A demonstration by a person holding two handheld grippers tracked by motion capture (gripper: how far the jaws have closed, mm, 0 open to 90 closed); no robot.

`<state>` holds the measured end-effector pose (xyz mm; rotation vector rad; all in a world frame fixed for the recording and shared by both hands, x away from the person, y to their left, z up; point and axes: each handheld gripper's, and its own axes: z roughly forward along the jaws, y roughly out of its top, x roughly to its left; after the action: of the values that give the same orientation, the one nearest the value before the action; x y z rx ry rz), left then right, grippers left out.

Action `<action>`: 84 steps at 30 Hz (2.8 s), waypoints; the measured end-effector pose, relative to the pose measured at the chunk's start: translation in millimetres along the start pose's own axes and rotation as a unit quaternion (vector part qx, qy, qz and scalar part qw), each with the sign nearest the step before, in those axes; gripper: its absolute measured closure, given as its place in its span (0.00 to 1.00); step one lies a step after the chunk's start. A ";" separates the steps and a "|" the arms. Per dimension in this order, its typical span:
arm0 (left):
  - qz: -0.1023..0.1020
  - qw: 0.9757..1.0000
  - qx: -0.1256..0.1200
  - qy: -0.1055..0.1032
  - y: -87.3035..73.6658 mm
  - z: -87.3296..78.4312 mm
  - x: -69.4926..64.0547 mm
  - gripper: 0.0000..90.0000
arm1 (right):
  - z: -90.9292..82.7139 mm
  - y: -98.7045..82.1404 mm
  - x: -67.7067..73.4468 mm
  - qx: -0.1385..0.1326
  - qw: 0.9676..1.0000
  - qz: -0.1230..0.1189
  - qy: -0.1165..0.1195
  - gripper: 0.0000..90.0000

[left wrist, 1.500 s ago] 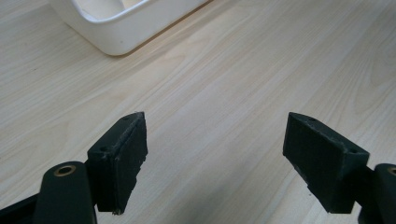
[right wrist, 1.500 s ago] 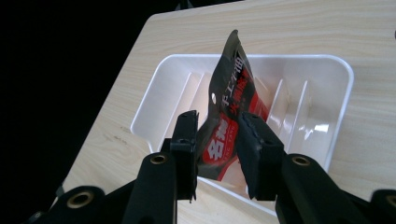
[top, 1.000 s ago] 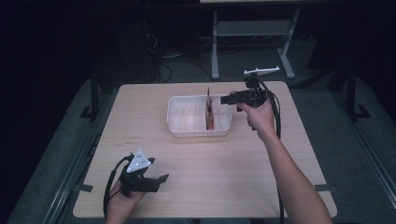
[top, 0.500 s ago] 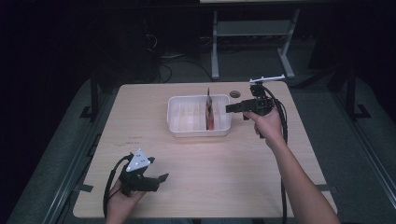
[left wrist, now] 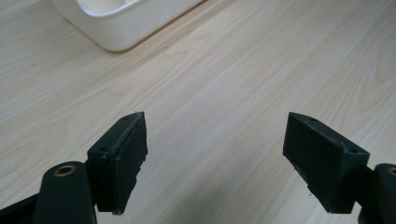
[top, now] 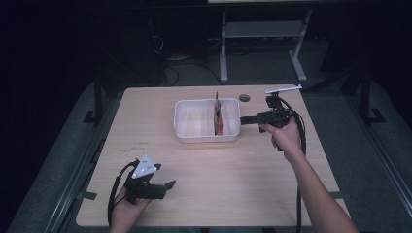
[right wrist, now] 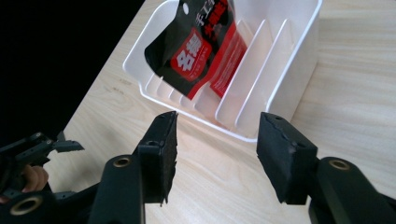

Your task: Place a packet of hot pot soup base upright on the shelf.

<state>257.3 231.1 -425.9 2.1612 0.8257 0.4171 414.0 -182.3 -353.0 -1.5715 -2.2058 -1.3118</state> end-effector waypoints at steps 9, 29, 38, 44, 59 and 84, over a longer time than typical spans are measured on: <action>-0.002 1.000 0.000 0.001 -0.4 0.1 0.3 0.24 | 0.2 -16.4 -4.1 0.016 1.000 -0.016 -0.002 0.52; -0.002 1.000 0.000 0.003 -0.5 -0.3 1.6 0.24 | -2.4 -45.3 -8.3 0.025 0.999 -0.044 -0.005 0.51; -0.004 1.000 0.000 0.002 -0.8 0.1 2.1 0.24 | -5.2 -59.7 -13.2 0.036 0.998 -0.054 -0.008 0.50; -0.003 1.000 0.001 0.002 -1.4 0.0 2.3 0.24 | -6.8 -69.8 -15.3 0.040 0.997 -0.064 -0.010 0.50; -0.003 1.000 0.001 0.001 -1.3 0.7 2.9 0.24 | -11.4 -97.6 -22.4 0.045 0.997 -0.068 -0.010 0.50; -0.011 1.000 0.001 -0.005 -2.9 2.3 4.7 0.24 | -29.6 -148.6 -39.5 0.028 0.998 -0.060 -0.015 0.49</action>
<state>260.8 234.4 -429.5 2.1533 0.8432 0.3939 299.3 -242.6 -440.9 -1.4698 -2.3680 -1.2533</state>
